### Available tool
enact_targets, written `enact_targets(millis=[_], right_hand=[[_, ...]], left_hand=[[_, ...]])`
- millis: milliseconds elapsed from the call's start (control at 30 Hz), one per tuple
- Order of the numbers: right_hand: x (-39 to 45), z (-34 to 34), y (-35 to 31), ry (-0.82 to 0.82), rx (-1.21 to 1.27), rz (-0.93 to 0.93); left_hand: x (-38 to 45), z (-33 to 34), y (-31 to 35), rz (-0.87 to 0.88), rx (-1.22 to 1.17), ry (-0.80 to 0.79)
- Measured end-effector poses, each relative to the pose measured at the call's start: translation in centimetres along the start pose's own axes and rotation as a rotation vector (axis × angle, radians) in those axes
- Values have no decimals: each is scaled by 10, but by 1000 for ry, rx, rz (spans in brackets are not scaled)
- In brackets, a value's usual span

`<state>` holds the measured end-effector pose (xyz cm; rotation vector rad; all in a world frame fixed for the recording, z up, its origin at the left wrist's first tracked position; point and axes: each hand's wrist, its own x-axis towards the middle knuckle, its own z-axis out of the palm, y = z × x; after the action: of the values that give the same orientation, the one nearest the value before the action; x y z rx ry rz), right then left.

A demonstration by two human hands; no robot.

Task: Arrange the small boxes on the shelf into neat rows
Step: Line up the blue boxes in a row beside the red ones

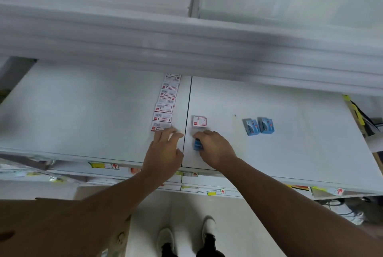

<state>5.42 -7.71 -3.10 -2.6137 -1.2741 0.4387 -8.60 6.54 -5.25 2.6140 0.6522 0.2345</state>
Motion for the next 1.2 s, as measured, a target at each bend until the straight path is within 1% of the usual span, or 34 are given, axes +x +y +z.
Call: enact_targets(millis=[100, 200, 267, 333, 433, 533, 600, 700, 767, 900, 1100, 1200], right_hand=[[-3, 5, 4, 22, 28, 9], [-13, 4, 8, 98, 152, 37], [-22, 1, 10, 167, 247, 86], [-34, 0, 11, 241, 404, 210], [-52, 3, 7, 307, 748, 395], [-65, 9, -5, 313, 1066, 486], [-67, 13, -15, 298, 1200, 526], [-61, 20, -27, 274, 1307, 543], [-55, 23, -33, 261, 1332, 538], [-42, 23, -36, 275, 1340, 530], [-21, 11, -30, 237, 1414, 610], [-11, 6, -25, 205, 1400, 594]], left_hand=[[-7, 4, 0, 3, -37, 38], [-15, 4, 6, -11, -98, 67], [-21, 3, 14, -45, -196, 76], [-26, 4, 25, -145, -388, 64], [-29, 5, 45, -365, -670, 38], [-26, 7, 62, -538, -854, 52], [-21, 9, 71, -608, -992, 37], [-15, 15, 81, -661, -1219, -10], [-12, 23, 83, -666, -1291, -10], [1, 32, 80, -647, -1273, 21], [26, 33, 76, -637, -1309, -15], [36, 32, 75, -617, -1294, -29]])
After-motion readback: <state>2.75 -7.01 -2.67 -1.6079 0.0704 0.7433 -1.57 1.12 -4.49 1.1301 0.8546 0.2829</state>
